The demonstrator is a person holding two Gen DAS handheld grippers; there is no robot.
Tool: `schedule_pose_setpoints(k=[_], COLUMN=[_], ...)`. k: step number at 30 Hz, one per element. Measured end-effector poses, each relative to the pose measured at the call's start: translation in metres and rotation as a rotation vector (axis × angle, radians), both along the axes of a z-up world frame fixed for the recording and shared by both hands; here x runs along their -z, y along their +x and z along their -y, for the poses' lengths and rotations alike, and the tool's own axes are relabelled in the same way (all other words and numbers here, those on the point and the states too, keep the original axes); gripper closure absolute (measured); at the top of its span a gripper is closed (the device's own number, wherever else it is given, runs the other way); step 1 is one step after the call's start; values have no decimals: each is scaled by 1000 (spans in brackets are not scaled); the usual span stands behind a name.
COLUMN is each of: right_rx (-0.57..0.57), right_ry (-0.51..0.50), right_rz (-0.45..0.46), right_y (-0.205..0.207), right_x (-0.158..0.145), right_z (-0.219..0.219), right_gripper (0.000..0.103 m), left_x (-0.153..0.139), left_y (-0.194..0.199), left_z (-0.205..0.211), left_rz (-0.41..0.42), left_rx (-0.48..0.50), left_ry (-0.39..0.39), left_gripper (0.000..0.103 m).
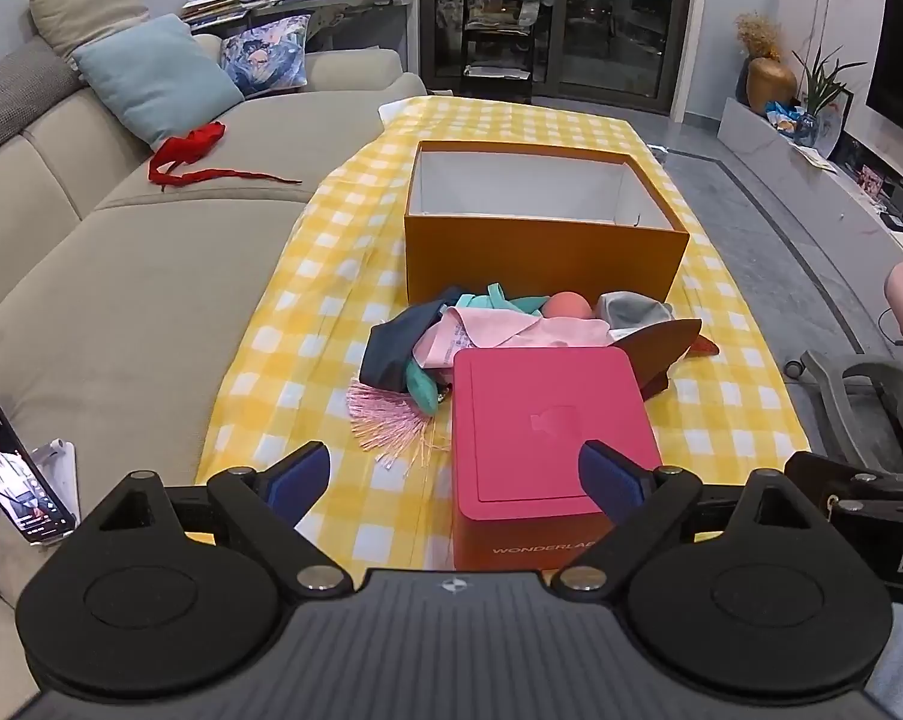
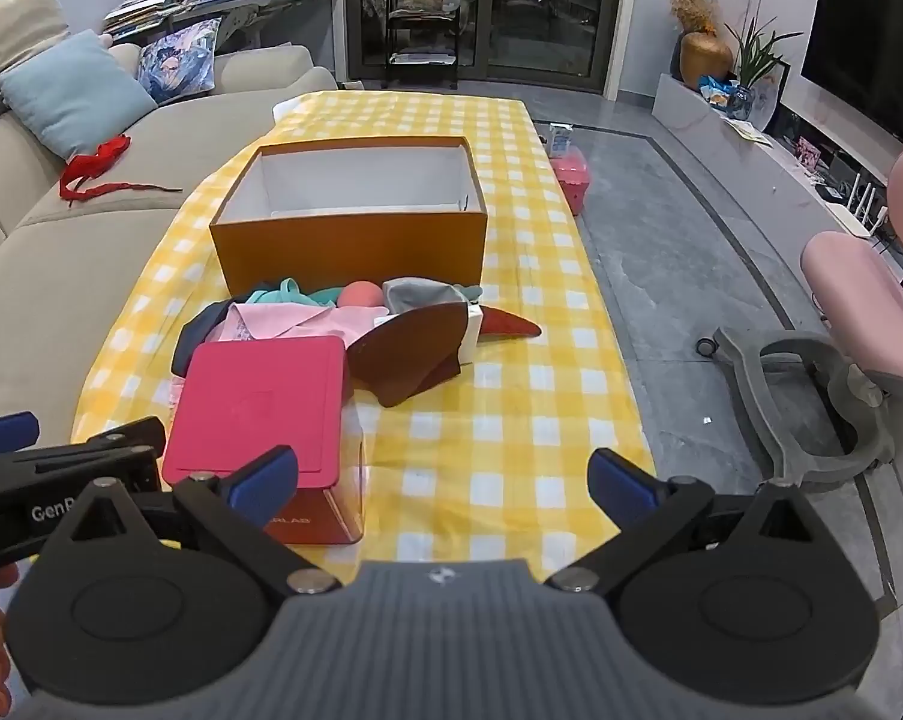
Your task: Organize soft objects
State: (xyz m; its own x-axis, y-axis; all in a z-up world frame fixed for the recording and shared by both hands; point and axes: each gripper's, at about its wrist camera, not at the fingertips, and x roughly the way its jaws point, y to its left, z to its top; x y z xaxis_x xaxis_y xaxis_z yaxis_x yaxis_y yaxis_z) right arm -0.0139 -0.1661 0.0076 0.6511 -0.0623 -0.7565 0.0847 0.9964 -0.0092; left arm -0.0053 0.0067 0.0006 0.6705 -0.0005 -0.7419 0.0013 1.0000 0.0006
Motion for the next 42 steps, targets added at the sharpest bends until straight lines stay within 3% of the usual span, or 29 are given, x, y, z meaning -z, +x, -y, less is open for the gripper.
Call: schedule_pose_setpoints(k=[42], right_rx=[2], right_ry=[10], right_rz=[-15], right_y=[-1], right_x=[5], right_z=[-1], right_gripper=[2], left_x=[3], left_y=[-4], left_z=[-3], left_rz=[-9], left_rx=[-11], left_ry=[-8], left_gripper=[0])
